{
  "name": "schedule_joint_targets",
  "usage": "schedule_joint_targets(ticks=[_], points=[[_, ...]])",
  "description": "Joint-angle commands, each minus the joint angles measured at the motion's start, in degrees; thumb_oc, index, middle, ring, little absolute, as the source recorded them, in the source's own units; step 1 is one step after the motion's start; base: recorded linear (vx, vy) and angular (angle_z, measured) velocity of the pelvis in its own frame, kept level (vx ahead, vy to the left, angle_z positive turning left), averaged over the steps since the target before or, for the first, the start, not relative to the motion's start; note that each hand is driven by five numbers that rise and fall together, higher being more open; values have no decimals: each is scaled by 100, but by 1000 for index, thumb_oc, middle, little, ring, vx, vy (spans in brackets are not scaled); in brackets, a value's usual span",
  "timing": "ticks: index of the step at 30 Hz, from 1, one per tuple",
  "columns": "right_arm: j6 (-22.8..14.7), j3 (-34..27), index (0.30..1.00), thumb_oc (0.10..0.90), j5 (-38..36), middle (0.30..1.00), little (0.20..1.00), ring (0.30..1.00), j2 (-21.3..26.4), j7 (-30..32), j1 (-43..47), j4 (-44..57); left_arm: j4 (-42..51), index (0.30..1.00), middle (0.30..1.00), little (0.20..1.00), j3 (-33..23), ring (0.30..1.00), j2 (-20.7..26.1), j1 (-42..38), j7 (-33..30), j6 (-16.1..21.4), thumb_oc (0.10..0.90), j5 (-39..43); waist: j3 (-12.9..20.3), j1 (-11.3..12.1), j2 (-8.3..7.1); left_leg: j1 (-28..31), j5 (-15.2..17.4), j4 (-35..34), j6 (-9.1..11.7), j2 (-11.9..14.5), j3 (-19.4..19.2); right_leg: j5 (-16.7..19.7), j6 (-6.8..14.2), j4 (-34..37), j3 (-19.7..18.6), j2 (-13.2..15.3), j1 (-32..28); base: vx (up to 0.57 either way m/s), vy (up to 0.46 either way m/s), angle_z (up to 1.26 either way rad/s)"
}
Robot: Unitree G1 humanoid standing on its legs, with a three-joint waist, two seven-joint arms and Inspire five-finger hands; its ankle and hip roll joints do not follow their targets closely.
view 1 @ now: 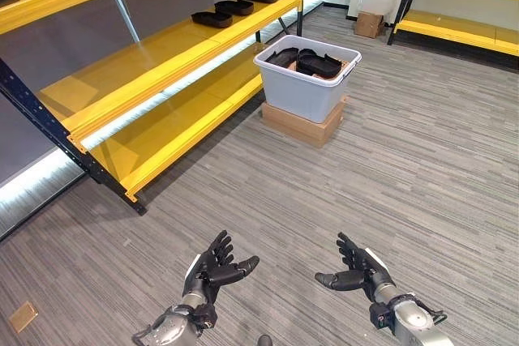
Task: Move parts from the plastic box to the shelf.
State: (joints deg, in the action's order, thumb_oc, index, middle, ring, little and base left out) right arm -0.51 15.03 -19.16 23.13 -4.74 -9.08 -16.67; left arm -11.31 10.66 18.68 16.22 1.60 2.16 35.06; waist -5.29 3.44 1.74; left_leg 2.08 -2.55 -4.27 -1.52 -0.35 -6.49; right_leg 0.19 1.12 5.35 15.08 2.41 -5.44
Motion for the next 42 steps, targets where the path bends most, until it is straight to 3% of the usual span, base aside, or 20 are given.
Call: schedule_joint_targets(ticks=[1,35,40,42], points=[[-401,53,1000,900,46,1000,1000,1000,38,-70,388,257,406,1000,1000,1000,-283,1000,159,-348,116,455,900,-303,124,56,-349,-104,331,142,237,195,124,-78,467,-35,86,551,-208,0,0,0],[-360,114,1000,900,92,1000,1000,1000,16,-77,398,222,327,1000,1000,1000,-315,1000,109,-349,85,432,900,-74,95,54,-360,-46,319,62,240,194,120,-110,452,-35,108,532,-250,0,0,0],[-366,100,1000,900,43,1000,1000,1000,9,-51,476,218,301,1000,1000,1000,-311,1000,131,-475,23,446,900,-46,-12,36,-379,-243,372,373,276,268,216,-270,363,-381,143,501,-107,-16,-51,10],[-384,100,1000,900,-31,1000,1000,1000,36,-41,530,222,249,1000,1000,1000,-267,1000,148,-590,6,462,900,49,-127,42,-420,-496,486,896,343,363,304,-414,259,-617,134,450,-11,-26,-118,18]])
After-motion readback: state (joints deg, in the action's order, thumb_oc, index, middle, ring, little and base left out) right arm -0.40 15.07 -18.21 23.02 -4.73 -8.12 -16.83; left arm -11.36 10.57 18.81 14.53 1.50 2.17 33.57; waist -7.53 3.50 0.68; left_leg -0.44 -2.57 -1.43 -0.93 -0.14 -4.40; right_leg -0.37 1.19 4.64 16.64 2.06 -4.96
